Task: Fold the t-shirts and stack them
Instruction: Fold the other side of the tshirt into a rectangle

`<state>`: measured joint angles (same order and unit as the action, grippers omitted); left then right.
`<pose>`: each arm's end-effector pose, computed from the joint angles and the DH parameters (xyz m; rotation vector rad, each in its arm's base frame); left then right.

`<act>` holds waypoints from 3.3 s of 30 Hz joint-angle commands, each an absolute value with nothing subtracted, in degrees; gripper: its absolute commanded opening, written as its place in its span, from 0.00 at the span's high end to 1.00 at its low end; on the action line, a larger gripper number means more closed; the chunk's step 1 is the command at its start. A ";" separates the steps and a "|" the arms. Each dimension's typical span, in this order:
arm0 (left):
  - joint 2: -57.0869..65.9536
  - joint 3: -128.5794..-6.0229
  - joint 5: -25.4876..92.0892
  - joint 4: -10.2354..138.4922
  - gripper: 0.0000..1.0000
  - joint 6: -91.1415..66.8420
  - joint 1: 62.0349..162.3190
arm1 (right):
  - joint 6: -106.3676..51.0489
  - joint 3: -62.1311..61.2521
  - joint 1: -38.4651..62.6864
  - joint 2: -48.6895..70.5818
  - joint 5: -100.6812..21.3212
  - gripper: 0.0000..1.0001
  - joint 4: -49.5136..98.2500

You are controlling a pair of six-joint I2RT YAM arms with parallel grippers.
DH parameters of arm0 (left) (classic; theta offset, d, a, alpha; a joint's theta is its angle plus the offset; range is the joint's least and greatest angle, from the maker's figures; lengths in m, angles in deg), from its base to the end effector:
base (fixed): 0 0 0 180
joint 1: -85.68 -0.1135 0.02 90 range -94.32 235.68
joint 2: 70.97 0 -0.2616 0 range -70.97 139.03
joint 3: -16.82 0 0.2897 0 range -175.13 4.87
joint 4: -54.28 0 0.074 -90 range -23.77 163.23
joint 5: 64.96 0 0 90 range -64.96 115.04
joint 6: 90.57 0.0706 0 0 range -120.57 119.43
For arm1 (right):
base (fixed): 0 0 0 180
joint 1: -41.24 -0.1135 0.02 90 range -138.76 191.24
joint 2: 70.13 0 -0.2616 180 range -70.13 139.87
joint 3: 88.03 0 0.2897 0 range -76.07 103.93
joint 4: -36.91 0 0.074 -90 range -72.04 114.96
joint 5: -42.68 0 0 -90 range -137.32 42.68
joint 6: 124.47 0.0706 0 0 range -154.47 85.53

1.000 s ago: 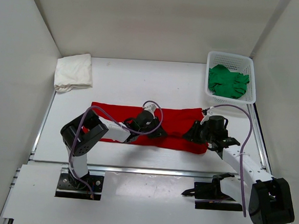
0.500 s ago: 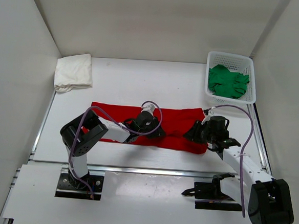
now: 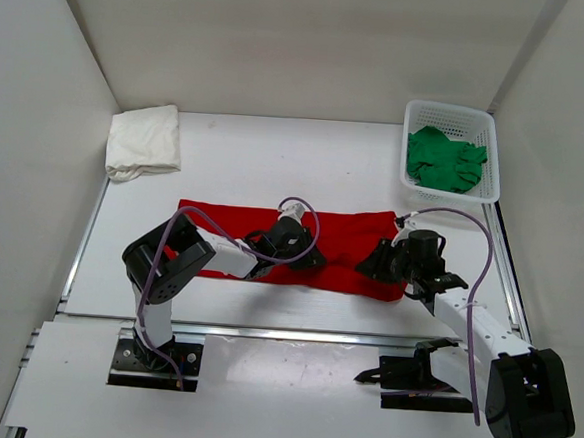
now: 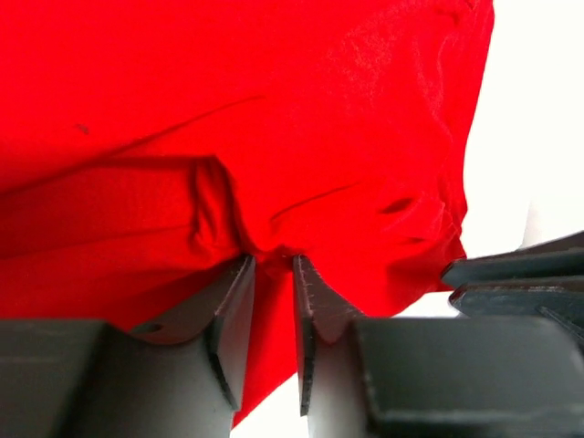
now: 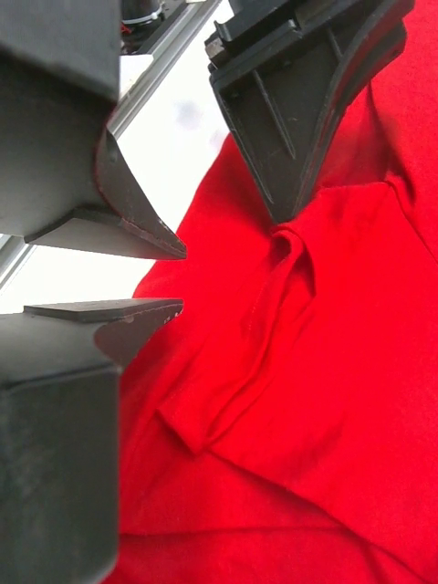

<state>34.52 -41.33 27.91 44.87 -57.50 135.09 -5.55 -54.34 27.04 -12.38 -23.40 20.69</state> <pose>0.2577 -0.3062 0.0637 -0.1309 2.4487 -0.9955 0.2359 0.0892 0.1271 0.0720 2.3508 0.8596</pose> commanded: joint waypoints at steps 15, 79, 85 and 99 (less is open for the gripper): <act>30.55 -39.43 26.54 40.22 1.00 -61.74 133.75 | -3.80 -57.62 26.65 -13.88 -22.45 0.77 25.75; 7.95 -16.04 39.45 35.03 0.95 -60.07 124.97 | 23.62 -52.96 6.96 10.98 -30.72 0.94 50.00; 7.60 -16.05 39.63 35.12 0.94 -60.07 124.09 | 29.33 -54.98 3.54 12.22 -27.56 0.83 55.98; 15.32 -29.56 39.89 38.54 0.92 -56.91 126.45 | 2.72 -48.05 29.79 -6.25 -24.74 1.00 25.95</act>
